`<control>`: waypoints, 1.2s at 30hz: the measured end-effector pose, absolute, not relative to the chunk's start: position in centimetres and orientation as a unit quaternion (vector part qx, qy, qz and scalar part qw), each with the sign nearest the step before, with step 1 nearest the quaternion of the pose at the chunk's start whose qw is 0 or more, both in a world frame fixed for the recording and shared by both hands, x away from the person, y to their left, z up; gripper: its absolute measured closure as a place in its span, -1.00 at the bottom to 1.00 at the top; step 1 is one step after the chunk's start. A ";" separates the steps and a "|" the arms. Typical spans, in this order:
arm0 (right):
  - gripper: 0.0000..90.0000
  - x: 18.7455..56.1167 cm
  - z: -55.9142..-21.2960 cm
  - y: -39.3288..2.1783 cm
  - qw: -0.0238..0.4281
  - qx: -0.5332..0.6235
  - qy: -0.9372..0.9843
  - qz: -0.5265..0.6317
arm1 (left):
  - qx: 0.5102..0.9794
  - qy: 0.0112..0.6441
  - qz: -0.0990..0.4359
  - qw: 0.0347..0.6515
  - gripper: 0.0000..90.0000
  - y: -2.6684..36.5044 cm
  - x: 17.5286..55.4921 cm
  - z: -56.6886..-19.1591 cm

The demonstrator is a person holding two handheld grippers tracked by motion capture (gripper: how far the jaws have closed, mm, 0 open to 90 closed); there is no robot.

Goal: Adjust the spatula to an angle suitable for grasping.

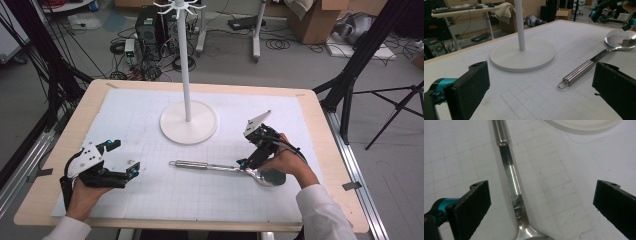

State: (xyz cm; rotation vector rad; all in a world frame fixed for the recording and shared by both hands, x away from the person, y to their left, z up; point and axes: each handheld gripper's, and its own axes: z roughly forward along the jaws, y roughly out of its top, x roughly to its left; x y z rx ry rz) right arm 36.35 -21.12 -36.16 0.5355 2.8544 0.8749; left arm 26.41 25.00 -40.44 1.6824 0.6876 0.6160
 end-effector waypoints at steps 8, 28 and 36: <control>-0.99 36.4 -37.5 -19.3 0.043 0.146 0.949 0.274 | 0.718 0.294 0.263 0.574 -0.96 25.0 26.4 -40.4; -0.44 36.0 -40.0 -16.0 0.028 0.094 0.971 0.218 | 0.718 0.293 0.263 0.575 -0.96 24.9 26.4 -40.4; -0.15 35.9 -40.5 -15.4 0.030 0.080 0.979 0.186 | 0.718 0.293 0.263 0.574 -0.96 24.9 26.4 -40.4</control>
